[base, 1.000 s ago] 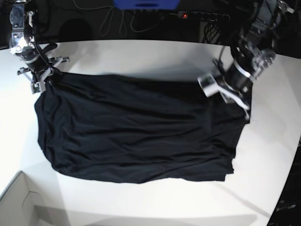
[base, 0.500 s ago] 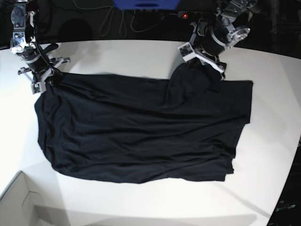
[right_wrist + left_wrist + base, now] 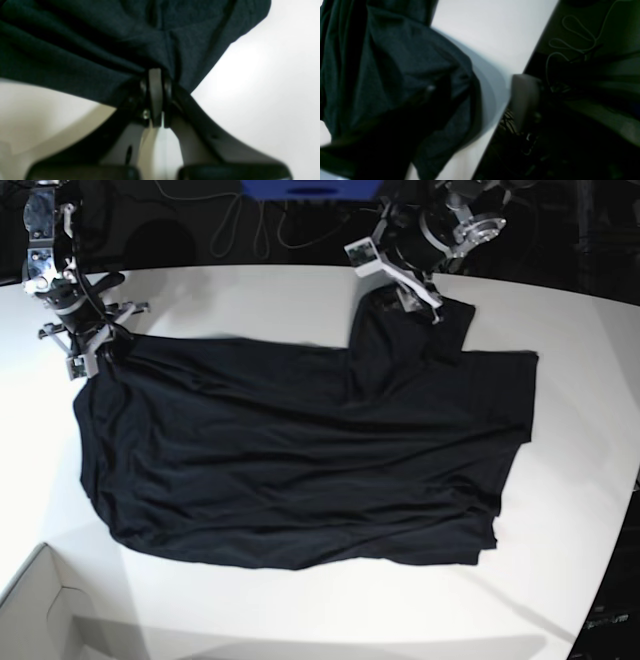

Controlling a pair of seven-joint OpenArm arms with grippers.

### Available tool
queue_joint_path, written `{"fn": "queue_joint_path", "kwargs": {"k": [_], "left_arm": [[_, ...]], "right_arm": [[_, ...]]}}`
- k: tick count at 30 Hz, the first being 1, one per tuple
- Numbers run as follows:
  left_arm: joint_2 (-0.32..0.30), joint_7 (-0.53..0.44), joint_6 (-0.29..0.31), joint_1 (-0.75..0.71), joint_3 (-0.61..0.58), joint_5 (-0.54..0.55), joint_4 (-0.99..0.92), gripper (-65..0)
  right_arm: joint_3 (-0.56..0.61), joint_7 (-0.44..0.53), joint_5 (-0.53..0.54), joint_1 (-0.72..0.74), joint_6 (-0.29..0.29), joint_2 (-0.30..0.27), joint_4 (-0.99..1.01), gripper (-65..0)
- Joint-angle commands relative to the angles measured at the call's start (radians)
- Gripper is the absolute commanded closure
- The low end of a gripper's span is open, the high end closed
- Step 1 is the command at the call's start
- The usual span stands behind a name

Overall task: Layout the t-shirt on the table in an organized manner, then fold the t-shirt properly
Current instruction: 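Lift the shirt corner with the left gripper, folding it inward, then pull the shirt corner with the left gripper away from the right gripper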

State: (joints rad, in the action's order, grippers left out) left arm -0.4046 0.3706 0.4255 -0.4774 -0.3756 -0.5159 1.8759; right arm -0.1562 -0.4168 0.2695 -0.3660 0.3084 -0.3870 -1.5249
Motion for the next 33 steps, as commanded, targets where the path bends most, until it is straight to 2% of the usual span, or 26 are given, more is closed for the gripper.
{"fn": "queue_joint_path", "kwargs": {"k": [1,3,6,9,13,18,28,31,33], "left_arm": [[-0.006,-0.015,-0.014,-0.011,0.014,0.007,0.035,-45.1],[0.002,-0.015,-0.015,-0.042,0.092,0.013,0.057,-45.3],[0.097,-0.025,-0.015,-0.062,0.254,0.079,0.066,-45.3],[0.198,-0.026,-0.009,-0.057,0.444,0.199,0.058,-45.4],[0.273,-0.017,-0.007,-0.051,0.617,0.42,0.054,-45.4],[0.283,-0.017,-0.014,-0.051,0.679,0.607,-0.04,-45.4],[0.278,-0.025,-0.014,-0.051,0.682,0.739,-0.213,-44.9],[0.275,-0.026,-0.014,-0.05,0.682,0.753,-0.25,-40.7],[0.275,-0.026,-0.009,-0.037,0.682,0.762,-0.272,-35.6]], "right_arm": [[0.008,-0.073,-0.014,-0.015,0.01,-0.002,0.007,0.0],[0.008,-0.073,-0.014,-0.015,0.01,-0.002,0.007,0.0],[0.008,-0.073,-0.014,-0.014,0.01,-0.002,0.007,0.0],[0.007,-0.073,-0.014,-0.014,0.01,0.0,0.007,0.0],[0.007,-0.073,-0.014,-0.009,0.01,0.0,0.007,0.0],[0.007,-0.073,-0.014,-0.009,0.01,0.0,0.007,0.0],[0.007,-0.073,-0.014,-0.008,0.01,0.0,0.007,0.0],[0.007,-0.073,-0.014,-0.008,0.01,0.0,0.008,0.0],[0.007,-0.073,-0.014,-0.008,0.01,0.0,0.008,0.0]]}}
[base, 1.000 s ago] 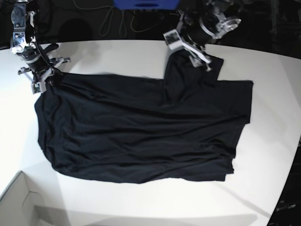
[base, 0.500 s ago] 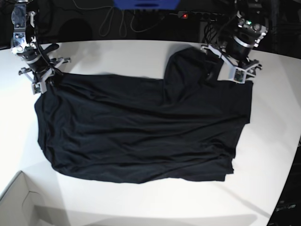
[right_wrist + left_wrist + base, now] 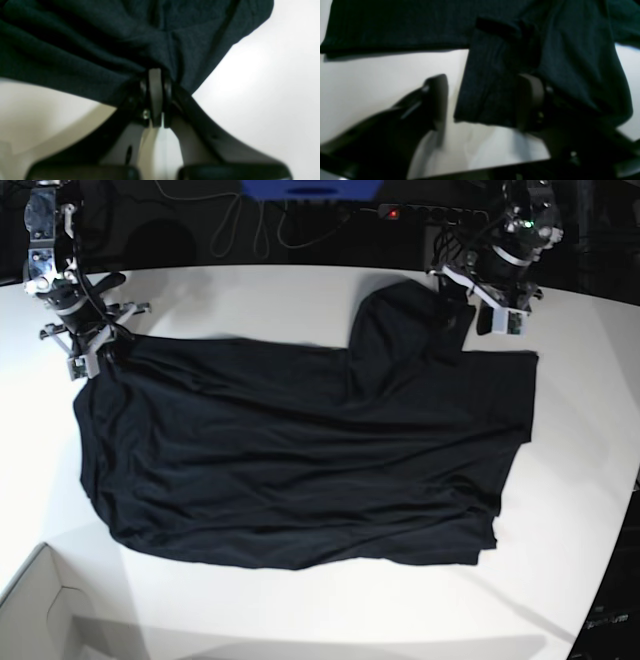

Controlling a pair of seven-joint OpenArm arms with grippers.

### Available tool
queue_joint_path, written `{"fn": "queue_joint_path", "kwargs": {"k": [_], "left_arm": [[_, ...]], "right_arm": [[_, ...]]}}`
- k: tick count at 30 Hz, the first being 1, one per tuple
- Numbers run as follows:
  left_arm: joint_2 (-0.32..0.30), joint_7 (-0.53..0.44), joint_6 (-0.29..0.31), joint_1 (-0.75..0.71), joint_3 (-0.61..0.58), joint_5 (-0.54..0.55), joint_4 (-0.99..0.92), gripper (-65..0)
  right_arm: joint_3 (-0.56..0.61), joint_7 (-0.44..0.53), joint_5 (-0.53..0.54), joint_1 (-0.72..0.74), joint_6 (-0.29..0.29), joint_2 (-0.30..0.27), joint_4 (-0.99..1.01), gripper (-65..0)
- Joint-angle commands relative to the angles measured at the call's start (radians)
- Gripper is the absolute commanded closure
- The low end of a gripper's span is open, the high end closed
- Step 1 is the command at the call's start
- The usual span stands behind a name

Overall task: Layout the t-shirt on the table in an organized manner, then fold the t-shirt properly
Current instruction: 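Pull the shirt corner with the left gripper away from the right gripper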

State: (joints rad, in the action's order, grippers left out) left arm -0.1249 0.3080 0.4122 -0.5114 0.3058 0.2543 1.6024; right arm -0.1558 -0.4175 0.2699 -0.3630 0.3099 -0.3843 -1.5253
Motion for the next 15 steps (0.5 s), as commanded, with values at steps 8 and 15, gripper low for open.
{"fn": "queue_joint_path", "kwargs": {"k": [8,15], "left_arm": [[-0.005,0.036,0.007,-0.002,0.046,-0.005,-0.018,-12.5],[-0.006,0.044,0.007,-0.002,0.22,0.072,-0.026,-0.8]], "right_arm": [[0.006,-0.073,-0.014,-0.011,0.008,-0.003,0.009,0.0],[0.006,-0.073,-0.014,-0.015,0.008,-0.003,0.009,0.0]]}}
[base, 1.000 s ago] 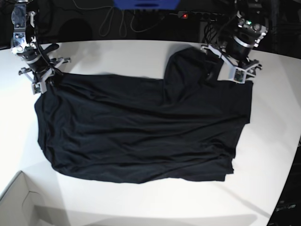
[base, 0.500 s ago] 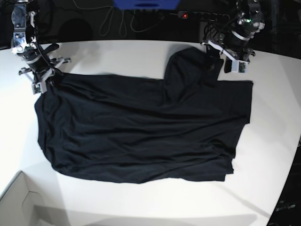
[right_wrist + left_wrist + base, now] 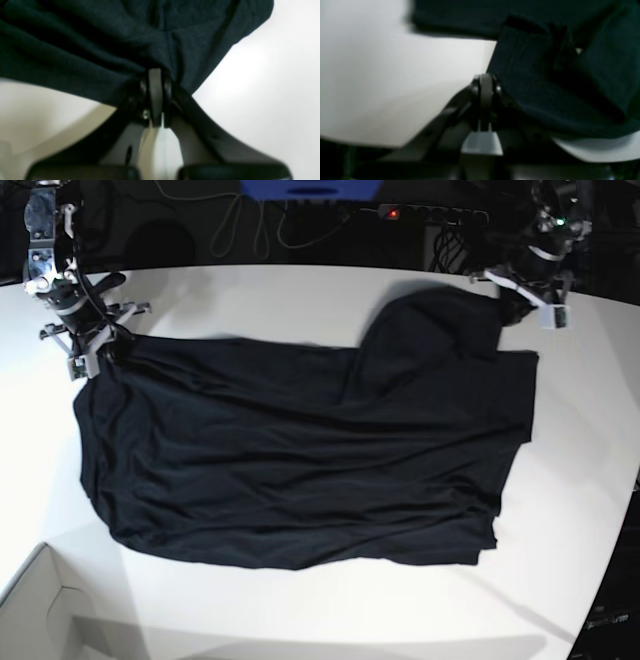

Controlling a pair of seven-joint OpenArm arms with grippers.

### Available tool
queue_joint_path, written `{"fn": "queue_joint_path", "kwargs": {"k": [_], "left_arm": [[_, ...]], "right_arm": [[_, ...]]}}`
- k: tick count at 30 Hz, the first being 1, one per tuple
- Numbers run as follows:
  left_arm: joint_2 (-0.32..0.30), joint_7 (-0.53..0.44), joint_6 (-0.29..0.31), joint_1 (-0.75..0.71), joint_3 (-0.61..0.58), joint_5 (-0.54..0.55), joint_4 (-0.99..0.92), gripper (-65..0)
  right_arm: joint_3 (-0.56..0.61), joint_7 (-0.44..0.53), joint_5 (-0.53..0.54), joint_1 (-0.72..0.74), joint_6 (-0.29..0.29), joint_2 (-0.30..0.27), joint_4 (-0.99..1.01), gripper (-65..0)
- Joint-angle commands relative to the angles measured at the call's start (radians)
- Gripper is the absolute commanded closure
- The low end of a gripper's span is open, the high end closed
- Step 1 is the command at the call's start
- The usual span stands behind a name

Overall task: Layout the t-shirt on the table in an organized manner, then fold the t-shirt properly
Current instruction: 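Pull the shirt corner with the left gripper away from the right gripper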

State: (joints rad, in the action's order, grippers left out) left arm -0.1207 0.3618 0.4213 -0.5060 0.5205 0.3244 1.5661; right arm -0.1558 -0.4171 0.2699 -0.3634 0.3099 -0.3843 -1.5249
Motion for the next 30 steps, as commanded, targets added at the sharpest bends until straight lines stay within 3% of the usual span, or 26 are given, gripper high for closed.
{"fn": "queue_joint_path", "kwargs": {"k": [1,12,30], "left_arm": [[-0.012,-0.01,-0.002,-0.006,0.022,0.012,0.01,-0.4],[-0.009,-0.014,-0.002,0.005,0.185,0.031,0.021,0.0],[-0.027,-0.008,0.0,0.053,0.295,0.032,0.026,0.0]], "right_arm": [[0.006,-0.073,-0.014,-0.015,0.008,0.0,0.008,0.0],[0.028,-0.073,-0.014,-0.029,0.008,0.046,0.005,0.0],[-0.02,-0.072,-0.014,-0.07,0.008,0.017,-0.009,0.0]]}}
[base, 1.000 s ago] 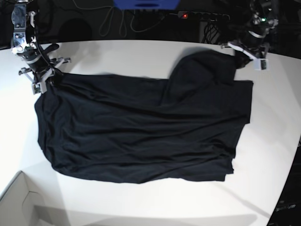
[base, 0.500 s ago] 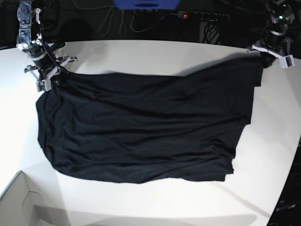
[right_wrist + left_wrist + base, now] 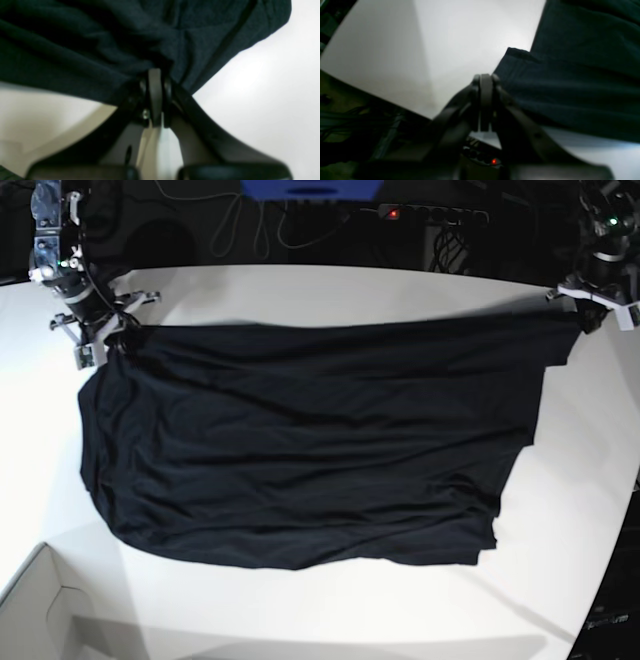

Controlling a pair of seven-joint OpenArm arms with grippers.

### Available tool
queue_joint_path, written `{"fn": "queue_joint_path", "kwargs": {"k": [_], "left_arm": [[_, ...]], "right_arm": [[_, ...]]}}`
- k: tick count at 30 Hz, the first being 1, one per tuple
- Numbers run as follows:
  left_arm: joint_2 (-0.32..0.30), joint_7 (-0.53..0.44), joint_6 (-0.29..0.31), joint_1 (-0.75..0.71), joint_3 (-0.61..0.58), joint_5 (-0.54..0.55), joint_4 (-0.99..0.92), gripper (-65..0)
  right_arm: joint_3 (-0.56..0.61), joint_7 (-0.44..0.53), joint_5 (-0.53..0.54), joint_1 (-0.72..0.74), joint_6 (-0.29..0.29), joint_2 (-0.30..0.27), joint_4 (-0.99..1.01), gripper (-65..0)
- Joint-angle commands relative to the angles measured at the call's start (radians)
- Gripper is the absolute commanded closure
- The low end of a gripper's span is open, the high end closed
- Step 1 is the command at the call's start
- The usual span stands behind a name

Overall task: Layout the t-shirt on the table in an organized manner, then fold the t-shirt properly
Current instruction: 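Pull the shirt corner with the left gripper away from the right gripper, then regrasp the shirt edge with the left gripper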

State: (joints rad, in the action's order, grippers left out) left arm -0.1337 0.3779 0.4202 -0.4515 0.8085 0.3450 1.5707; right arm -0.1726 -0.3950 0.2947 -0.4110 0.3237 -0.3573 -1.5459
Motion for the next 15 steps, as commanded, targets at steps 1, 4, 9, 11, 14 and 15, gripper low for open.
{"fn": "queue_joint_path", "kwargs": {"k": [1,4,9,11,14,15], "left_arm": [[-0.022,-0.024,0.001,-0.002,0.007,0.012,0.021,0.0],[-0.027,-0.024,0.001,-0.002,0.007,0.012,0.021,0.0],[-0.03,-0.024,0.013,-0.008,0.007,0.055,0.021,0.0],[-0.031,-0.024,0.056,-0.011,0.009,0.079,0.035,0.0],[-0.025,-0.023,0.122,-0.011,0.033,0.082,0.06,0.0],[-0.025,-0.023,0.131,-0.011,0.03,0.082,0.06,0.0]], "right_arm": [[-0.006,-0.094,-0.039,-0.021,-0.005,-0.01,0.012,0.0],[-0.008,-0.094,-0.039,-0.018,-0.005,-0.026,0.012,0.0],[-0.023,-0.094,-0.039,-0.018,-0.005,-0.036,0.012,0.0],[-0.058,-0.094,-0.039,-0.018,-0.005,-0.032,0.012,0.0],[-0.072,-0.094,-0.039,-0.018,-0.005,-0.032,0.014,0.0],[-0.072,-0.094,-0.039,-0.018,-0.005,-0.032,0.014,0.0]]}}
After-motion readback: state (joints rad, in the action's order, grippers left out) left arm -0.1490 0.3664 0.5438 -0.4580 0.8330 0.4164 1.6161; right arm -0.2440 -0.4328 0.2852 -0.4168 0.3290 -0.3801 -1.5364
